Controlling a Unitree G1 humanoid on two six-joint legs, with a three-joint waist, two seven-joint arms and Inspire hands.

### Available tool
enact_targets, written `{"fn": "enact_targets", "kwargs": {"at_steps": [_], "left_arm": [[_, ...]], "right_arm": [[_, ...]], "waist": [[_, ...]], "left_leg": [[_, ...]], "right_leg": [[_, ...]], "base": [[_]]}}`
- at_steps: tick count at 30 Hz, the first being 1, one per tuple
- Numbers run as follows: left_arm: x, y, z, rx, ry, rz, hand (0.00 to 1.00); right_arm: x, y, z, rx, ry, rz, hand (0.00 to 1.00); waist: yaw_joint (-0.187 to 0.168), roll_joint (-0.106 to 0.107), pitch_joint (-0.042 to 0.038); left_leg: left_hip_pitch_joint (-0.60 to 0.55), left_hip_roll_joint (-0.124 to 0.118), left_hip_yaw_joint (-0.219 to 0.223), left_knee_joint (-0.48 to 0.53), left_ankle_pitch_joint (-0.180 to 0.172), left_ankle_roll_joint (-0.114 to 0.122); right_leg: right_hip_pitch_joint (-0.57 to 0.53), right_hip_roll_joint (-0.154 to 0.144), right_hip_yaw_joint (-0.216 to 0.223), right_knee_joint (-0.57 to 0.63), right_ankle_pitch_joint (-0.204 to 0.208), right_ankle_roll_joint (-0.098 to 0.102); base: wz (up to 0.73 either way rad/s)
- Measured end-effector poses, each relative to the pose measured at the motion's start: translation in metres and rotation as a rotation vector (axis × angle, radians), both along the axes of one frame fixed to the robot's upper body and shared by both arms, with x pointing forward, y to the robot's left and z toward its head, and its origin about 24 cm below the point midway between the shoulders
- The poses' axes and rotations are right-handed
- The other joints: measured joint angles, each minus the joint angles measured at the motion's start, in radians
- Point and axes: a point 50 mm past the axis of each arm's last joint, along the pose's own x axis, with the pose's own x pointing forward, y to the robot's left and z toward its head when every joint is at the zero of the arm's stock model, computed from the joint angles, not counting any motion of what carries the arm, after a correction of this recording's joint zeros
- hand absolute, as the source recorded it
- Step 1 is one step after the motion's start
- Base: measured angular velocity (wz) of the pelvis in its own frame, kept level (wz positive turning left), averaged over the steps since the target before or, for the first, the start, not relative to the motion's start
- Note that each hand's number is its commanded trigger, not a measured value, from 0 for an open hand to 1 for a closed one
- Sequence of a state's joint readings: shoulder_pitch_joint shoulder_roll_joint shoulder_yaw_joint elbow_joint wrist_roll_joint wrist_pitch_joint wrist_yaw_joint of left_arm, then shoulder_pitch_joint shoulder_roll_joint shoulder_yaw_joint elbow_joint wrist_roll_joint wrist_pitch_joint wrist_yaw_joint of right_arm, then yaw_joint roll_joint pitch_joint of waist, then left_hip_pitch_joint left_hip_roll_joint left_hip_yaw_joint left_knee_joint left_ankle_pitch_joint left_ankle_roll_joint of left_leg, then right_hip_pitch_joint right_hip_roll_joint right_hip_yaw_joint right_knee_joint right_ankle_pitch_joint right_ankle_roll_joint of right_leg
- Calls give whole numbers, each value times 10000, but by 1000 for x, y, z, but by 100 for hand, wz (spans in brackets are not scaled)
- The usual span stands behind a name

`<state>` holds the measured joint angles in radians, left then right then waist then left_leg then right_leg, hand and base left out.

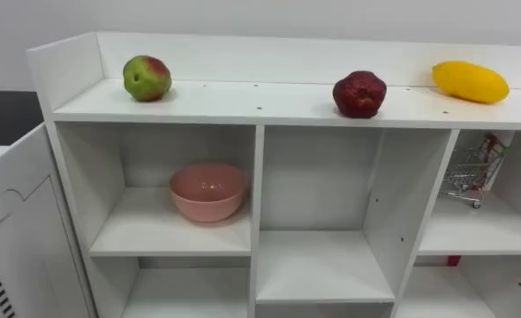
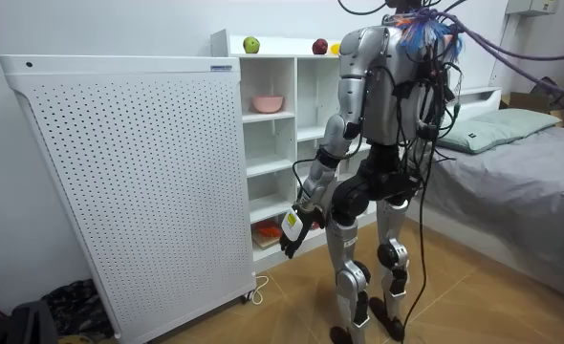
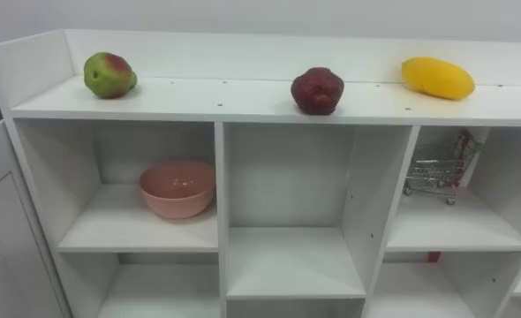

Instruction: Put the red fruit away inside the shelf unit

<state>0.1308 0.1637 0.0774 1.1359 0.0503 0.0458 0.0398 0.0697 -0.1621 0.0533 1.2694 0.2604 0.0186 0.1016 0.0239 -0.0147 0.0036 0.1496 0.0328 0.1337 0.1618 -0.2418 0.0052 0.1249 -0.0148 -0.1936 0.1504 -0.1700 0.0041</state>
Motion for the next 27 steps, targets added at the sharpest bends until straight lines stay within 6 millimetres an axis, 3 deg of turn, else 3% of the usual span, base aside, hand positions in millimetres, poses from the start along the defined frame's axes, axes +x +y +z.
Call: {"fn": "enact_targets", "kwargs": {"at_steps": [9, 14, 17, 19, 23, 25, 27], "left_arm": [[2, -2, 0, 67, -38, -34, 0], [1, -3, -1, 14, -33, -9, 0], [2, -3, 0, 26, -82, 13, 0], [5, -3, 0, 23, -184, -14, 0], [8, -2, 1, 68, -313, -92, 0], [9, -1, 2, -7, -357, -103, 0], [10, -1, 2, -52, -407, -27, 0]], "right_arm": [[2, -1, 0, -142, -12, -146, 0], [18, -9, 5, -782, -685, -931, 0], [54, -14, 19, -1257, -2274, -1205, 0], [88, -19, 39, -1742, -3912, -1427, 0], [126, -23, 74, -2542, -6065, -1723, 0], [147, -21, 100, -3003, -7442, -1734, 0], [159, -19, 119, -3381, -8341, -1588, 0]], "waist": [[-29, 23, 4], [-105, 97, 31], [-230, 152, 48], [-235, 154, 47], [-214, 200, -4], [-230, 177, -10], [-262, 150, -48]], "left_leg": [[6, -8, -5, 39, 0, 0], [195, -21, 10, 32, 1, 2], [227, -29, 30, 56, 3, 5], [240, -42, 36, 46, 6, 11], [266, -48, 42, 26, 5, 12], [161, -46, 53, 19, 7, 11], [103, -47, 41, 21, 7, 11]], "right_leg": [[-15, -7, 3, 1, 0, 0], [131, -6, 110, 8, 0, 0], [134, -10, 172, 34, 1, -1], [76, -11, 231, 15, -2, 1], [20, 0, 271, 22, -1, 1], [6, -1, 261, 39, -2, 2], [-52, -7, 223, 32, -2, 2]], "base": [[0], [-3], [-6], [-4], [-1], [0], [-2]]}}
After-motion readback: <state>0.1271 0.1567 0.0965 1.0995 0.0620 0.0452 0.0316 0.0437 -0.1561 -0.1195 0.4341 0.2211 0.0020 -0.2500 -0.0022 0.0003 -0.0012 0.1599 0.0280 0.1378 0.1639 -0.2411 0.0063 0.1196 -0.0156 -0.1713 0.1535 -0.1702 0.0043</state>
